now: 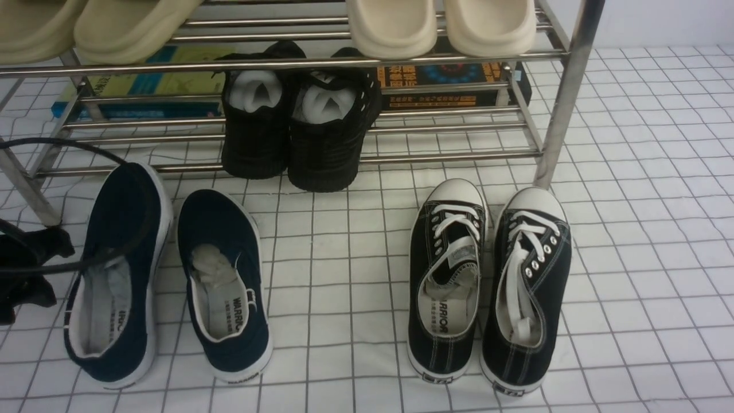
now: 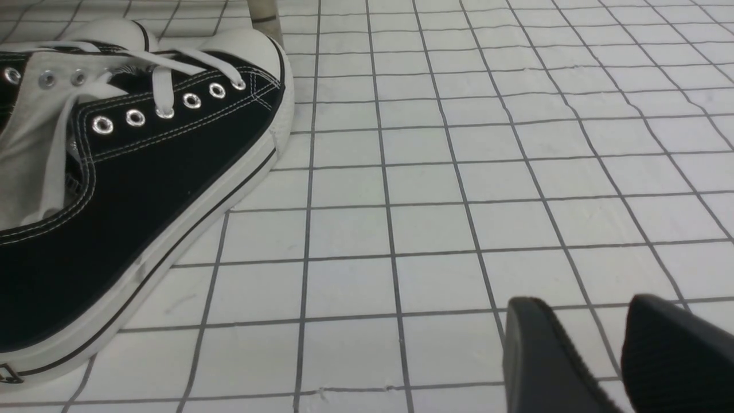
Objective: Take the shoes off the shelf with your hand from the white checkered tablecloth.
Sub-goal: 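Set the held shoe down on the floor in front of the rack with the left gripper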
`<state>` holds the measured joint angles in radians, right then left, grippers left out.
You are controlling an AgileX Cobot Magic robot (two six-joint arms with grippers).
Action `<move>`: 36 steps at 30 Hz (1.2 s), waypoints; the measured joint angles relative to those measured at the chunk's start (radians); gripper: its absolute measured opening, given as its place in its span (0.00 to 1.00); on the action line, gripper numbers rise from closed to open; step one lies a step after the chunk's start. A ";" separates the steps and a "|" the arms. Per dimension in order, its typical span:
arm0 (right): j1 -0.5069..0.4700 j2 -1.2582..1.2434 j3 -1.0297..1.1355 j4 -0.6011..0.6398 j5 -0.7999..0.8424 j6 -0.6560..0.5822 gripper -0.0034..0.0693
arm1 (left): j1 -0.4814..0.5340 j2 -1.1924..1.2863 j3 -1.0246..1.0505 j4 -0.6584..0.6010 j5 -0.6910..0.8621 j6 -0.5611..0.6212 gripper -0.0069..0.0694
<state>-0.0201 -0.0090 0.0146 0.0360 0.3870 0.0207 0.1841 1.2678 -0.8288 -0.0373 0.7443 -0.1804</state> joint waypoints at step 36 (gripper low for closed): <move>0.000 0.000 0.000 0.000 0.000 0.000 0.38 | -0.001 0.196 -0.034 -0.116 -0.098 0.111 0.51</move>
<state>-0.0201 -0.0090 0.0146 0.0360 0.3870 0.0207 0.1834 1.4636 -0.8629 -0.1530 0.6463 -0.0695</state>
